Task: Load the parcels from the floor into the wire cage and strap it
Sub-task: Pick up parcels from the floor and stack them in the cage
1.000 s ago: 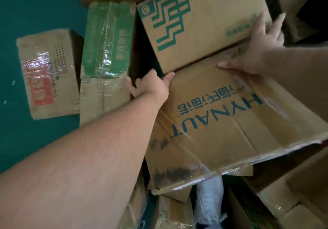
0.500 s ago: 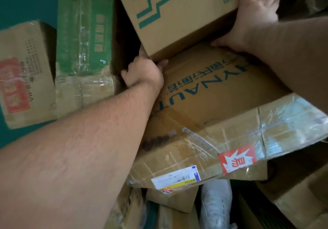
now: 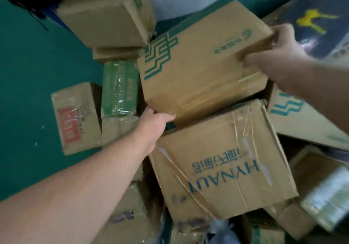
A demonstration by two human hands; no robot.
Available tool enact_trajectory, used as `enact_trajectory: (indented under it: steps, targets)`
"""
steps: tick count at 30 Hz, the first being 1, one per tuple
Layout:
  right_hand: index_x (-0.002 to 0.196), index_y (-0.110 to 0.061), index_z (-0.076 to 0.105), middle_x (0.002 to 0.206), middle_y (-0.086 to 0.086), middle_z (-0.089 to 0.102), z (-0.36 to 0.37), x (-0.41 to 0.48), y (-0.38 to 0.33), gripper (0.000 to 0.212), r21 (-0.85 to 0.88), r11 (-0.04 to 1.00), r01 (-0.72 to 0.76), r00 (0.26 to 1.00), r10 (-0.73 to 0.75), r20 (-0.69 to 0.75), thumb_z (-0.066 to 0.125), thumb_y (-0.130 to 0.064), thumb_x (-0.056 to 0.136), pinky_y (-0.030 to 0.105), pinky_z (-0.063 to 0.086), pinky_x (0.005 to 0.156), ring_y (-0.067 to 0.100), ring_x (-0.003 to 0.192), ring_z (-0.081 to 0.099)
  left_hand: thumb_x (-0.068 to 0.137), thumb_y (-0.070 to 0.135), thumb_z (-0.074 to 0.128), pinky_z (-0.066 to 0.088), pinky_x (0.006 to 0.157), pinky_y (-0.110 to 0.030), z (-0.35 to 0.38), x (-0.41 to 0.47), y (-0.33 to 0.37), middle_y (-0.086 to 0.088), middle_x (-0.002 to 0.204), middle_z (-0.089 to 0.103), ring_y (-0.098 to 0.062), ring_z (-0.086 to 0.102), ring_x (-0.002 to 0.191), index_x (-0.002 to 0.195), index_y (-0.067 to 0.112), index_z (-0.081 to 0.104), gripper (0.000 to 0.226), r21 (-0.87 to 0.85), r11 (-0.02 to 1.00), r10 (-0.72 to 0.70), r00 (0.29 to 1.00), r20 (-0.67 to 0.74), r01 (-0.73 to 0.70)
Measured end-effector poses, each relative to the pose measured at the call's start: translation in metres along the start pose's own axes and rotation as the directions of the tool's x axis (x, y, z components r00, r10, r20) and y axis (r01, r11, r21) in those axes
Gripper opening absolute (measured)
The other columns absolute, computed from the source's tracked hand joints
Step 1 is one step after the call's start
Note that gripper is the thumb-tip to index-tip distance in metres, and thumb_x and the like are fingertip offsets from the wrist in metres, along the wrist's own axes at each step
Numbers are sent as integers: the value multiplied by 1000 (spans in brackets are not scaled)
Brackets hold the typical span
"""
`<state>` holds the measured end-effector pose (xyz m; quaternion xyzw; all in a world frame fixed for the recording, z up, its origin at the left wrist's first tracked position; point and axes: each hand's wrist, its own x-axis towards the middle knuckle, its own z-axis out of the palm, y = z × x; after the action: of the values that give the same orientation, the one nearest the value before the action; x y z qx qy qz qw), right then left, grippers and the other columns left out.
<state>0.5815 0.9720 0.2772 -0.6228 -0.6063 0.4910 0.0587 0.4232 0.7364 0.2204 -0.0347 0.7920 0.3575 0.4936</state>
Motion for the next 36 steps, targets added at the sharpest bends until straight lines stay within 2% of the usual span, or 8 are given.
enact_trajectory:
  steps: [4, 9, 17, 20, 23, 26, 31, 36]
  targets:
    - [137, -40, 44, 114, -15, 65, -60, -104, -4, 74, 91, 996, 6, 999, -10, 44, 80, -14, 77, 13, 52, 69, 0, 99, 64, 89, -1, 70, 50, 82, -29, -28, -134, 10, 1, 116, 71, -14, 66, 105, 116, 21, 56, 38, -255, 964, -75, 997, -6, 71]
    - [125, -41, 57, 115, -11, 70, -113, -252, -29, 53, 96, 971, -220, 947, 188, 262, 69, -11, 83, 46, 56, 98, 13, 107, 67, 88, -3, 68, 48, 99, -33, -79, -304, 10, 3, 118, 69, -15, 64, 109, 132, 15, 54, 50, -221, 968, -151, 981, -125, 121]
    - [145, -61, 38, 129, -21, 65, -131, -420, -97, 78, -51, 993, -109, 805, 119, 581, 72, -36, 79, 42, 45, 109, 10, 120, 61, 91, 13, 63, 40, 97, -42, -185, -492, -31, 11, 108, 73, -19, 60, 109, 112, 27, 60, 26, -397, 902, -267, 942, -205, 169]
    - [144, -34, 49, 128, -5, 67, -110, -478, -121, 67, -101, 992, -75, 810, 120, 574, 71, -41, 80, 36, 52, 93, 13, 111, 63, 96, 7, 58, 45, 82, -31, -225, -540, -60, 17, 100, 74, -11, 64, 102, 109, 34, 61, 29, -493, 865, -238, 941, -241, 93]
    - [138, -24, 54, 119, -5, 65, -79, -536, -136, 42, -148, 989, -6, 787, 96, 609, 64, -28, 96, 24, 45, 73, 6, 101, 59, 86, 18, 68, 51, 98, -40, -267, -580, -105, 6, 110, 77, -20, 69, 110, 118, 26, 66, 33, -562, 827, -227, 920, -319, 9]
    - [130, -31, 64, 115, -13, 67, -34, -603, -143, 31, -232, 963, 133, 771, 46, 635, 59, -32, 99, 19, 43, 73, 0, 100, 59, 80, 30, 73, 49, 104, -46, -312, -619, -174, -3, 116, 74, -23, 68, 109, 119, 20, 64, 41, -695, 717, -293, 880, -374, -57]
    - [130, -27, 61, 122, 1, 67, 63, -738, -132, 42, -382, 874, 299, 732, 47, 679, 61, -48, 94, 42, 54, 87, 20, 103, 64, 101, 15, 52, 41, 69, -26, -387, -711, -298, 9, 85, 74, -10, 64, 81, 96, 20, 70, 19, -826, 548, -366, 850, -379, -132]
    - [117, -25, 54, 120, 4, 63, 170, -896, -105, 21, -420, 759, 497, 506, 139, 851, 56, -40, 102, 49, 54, 90, 25, 105, 61, 96, 20, 55, 48, 73, -30, -461, -823, -437, 5, 97, 79, -12, 72, 86, 111, 21, 73, 23, -870, 427, -507, 731, -457, -247]
